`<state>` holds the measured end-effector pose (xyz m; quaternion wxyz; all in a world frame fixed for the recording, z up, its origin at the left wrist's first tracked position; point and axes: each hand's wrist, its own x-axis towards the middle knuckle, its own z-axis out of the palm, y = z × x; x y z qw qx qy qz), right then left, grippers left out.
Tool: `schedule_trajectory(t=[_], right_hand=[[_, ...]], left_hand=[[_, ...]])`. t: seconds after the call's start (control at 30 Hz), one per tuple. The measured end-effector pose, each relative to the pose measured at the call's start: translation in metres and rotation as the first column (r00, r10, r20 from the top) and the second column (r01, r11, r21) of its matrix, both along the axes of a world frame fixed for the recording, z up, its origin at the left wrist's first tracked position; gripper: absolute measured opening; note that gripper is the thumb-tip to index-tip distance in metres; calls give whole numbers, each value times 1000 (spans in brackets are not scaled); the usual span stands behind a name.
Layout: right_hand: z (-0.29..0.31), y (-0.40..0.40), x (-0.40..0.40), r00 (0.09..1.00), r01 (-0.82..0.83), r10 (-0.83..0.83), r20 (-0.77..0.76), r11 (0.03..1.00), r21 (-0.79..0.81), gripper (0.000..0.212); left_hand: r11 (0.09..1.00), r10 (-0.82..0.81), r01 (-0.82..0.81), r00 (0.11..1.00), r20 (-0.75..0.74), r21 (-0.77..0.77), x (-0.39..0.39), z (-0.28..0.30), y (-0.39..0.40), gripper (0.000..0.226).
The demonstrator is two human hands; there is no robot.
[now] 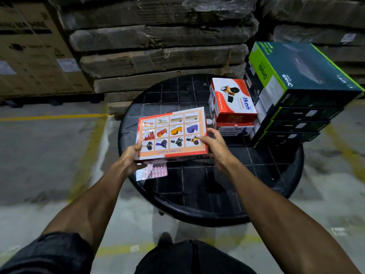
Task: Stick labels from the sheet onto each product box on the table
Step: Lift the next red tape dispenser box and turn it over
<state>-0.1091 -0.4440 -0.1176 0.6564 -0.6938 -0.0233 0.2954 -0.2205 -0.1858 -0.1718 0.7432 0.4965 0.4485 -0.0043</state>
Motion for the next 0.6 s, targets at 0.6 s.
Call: schedule_trajectory(t=[0.6], right_hand=[[18,11,-6,996,26,-28,88,999,21,51]], left_hand=[[993,50,-52,998,23,103,-1,11,6,27]])
